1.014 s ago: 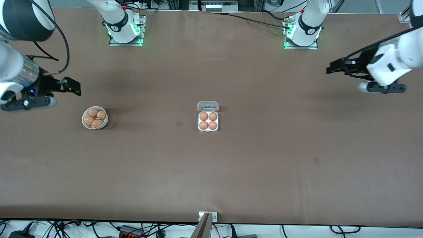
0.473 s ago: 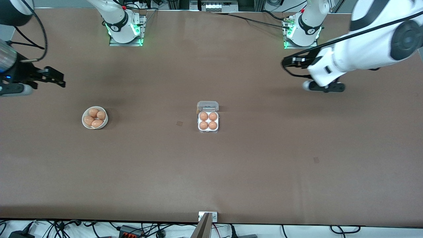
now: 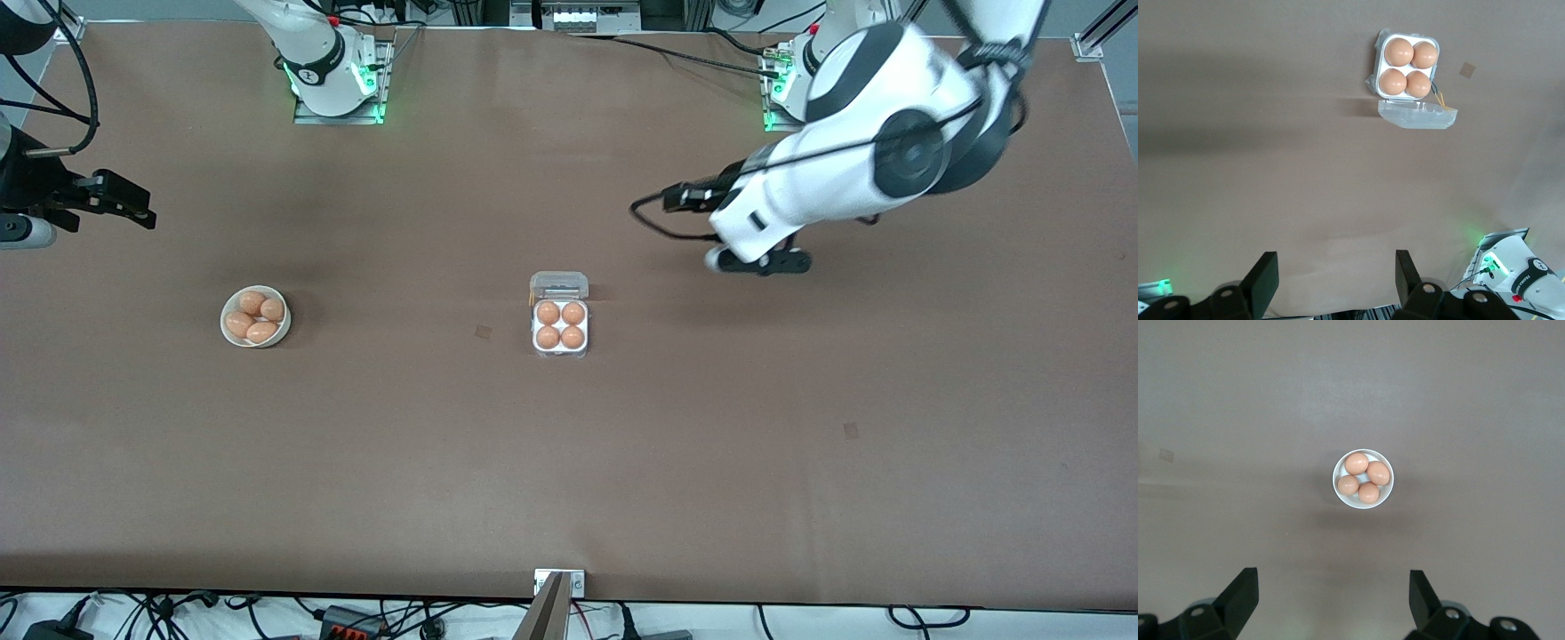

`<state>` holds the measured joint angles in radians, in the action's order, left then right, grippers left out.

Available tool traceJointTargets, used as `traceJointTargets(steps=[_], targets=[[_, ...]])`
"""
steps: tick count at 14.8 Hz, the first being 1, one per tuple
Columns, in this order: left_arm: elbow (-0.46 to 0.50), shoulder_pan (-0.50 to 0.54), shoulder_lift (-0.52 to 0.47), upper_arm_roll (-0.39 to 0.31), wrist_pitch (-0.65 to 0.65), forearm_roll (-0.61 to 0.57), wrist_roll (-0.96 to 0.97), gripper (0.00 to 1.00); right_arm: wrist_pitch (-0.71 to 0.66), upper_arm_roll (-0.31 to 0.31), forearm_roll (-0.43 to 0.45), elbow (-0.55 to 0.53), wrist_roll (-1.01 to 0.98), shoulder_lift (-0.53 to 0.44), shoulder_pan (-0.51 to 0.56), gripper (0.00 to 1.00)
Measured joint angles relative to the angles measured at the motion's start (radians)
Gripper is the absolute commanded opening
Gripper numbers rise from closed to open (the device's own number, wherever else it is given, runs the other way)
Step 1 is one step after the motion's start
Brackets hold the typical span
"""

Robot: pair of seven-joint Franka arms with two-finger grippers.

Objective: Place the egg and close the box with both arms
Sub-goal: 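Move the left gripper toward the open lid of the egg box, then grasp the edge of the clear lid with the left gripper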

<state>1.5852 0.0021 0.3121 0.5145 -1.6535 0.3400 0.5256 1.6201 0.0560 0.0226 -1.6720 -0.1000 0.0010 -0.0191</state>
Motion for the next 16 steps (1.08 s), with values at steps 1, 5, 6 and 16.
traceJointTargets(steps=[1,5,6,16], targets=[[0.000,-0.010,0.029,0.000,-0.013,0.000,0.000,0.57,-0.001,0.000,0.000,0.000,0.000,0.000,0.000,1.00],[-0.001,-0.096,0.117,0.002,-0.082,0.000,0.059,0.30,-0.005,0.000,0.000,0.002,0.000,0.000,0.000,1.00],[-0.001,-0.116,0.140,0.003,-0.109,0.000,0.068,0.25,-0.008,0.000,0.000,0.003,0.000,0.000,0.000,1.00],[-0.003,-0.317,0.266,0.001,-0.258,-0.121,0.108,0.03,-0.022,-0.002,0.000,0.004,0.000,0.001,0.000,1.00]])
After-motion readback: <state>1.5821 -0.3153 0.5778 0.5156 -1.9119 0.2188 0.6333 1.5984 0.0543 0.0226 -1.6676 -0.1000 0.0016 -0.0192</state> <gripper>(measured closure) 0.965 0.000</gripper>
